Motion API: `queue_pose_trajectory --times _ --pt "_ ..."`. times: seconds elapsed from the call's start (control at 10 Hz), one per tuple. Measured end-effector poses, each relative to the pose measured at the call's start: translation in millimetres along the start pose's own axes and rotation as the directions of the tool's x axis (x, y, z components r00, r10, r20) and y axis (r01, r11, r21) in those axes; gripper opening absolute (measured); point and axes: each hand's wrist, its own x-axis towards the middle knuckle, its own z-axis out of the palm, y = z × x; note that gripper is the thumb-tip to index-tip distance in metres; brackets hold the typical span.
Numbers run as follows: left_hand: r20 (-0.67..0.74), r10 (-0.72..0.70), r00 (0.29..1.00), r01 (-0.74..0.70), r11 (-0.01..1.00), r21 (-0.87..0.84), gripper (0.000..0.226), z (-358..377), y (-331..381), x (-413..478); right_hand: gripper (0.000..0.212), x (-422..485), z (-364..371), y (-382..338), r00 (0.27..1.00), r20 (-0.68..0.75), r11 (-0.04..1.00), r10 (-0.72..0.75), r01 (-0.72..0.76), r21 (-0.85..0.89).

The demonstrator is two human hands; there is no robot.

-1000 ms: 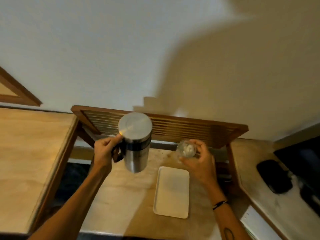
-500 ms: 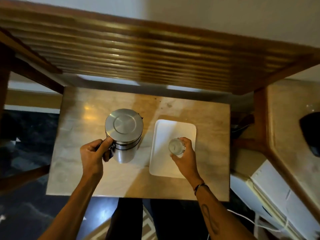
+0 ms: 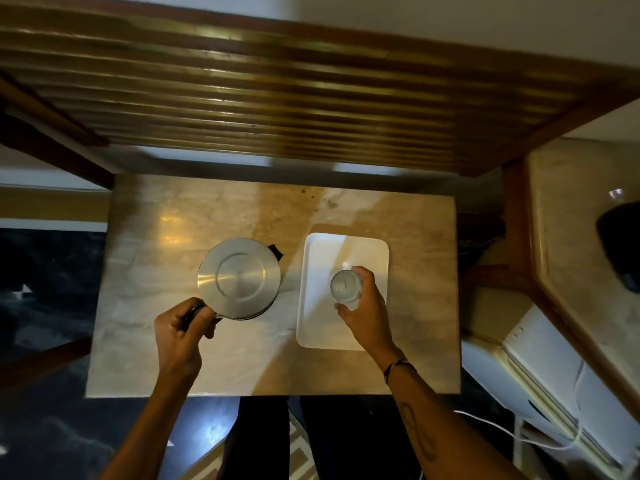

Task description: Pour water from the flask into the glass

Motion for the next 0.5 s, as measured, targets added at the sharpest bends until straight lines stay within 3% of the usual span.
queue_pose_trajectory --times 0.2,0.4,0.5 --pt "0.055 -0.035 0.998 0.032 0.998 0.047 0.038 -16.1 -0.8 -17.6 0.103 -22.2 -17.9 -11.7 1.0 -0.003 0.998 0.023 -0.023 -0.06" --pt "0.137 -0.091 0.986 0.063 0.978 0.201 0.053 -34.6 26.0 -30.9 0.096 -50.5 -67.4 -55.7 0.989 -0.087 0.985 -0.119 0.106 -0.138" --pt "0.144 -0.205 0.968 0.149 0.932 0.33 0.058 -53.6 46.9 -46.9 0.091 -72.5 -99.9 -84.6 0.973 -0.075 0.967 -0.216 0.203 -0.156"
